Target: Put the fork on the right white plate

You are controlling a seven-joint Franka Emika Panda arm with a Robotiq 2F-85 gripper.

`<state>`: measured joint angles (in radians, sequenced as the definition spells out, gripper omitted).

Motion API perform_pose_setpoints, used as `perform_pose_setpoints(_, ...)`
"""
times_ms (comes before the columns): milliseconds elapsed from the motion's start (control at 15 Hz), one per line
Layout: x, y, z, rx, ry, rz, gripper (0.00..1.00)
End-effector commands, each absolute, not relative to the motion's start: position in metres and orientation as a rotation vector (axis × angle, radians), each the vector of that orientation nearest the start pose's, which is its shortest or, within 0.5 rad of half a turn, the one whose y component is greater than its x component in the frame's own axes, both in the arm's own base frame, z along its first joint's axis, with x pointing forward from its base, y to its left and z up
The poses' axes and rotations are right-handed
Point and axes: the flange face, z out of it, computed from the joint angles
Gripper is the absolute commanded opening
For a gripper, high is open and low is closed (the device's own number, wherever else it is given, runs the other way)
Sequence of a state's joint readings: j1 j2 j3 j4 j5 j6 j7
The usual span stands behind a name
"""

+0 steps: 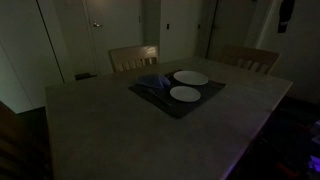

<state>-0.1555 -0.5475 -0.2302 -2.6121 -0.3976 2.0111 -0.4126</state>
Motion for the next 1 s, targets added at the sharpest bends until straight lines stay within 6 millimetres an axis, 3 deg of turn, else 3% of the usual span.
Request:
perform_pose_setpoints(0, 0.334, -0.159, 0.422, -3.306, -0.406, 0.231, 1.00)
perform_pose_setpoints(933, 0.374, -0.132, 0.408, -3.255, -0.515, 0.093, 1.00)
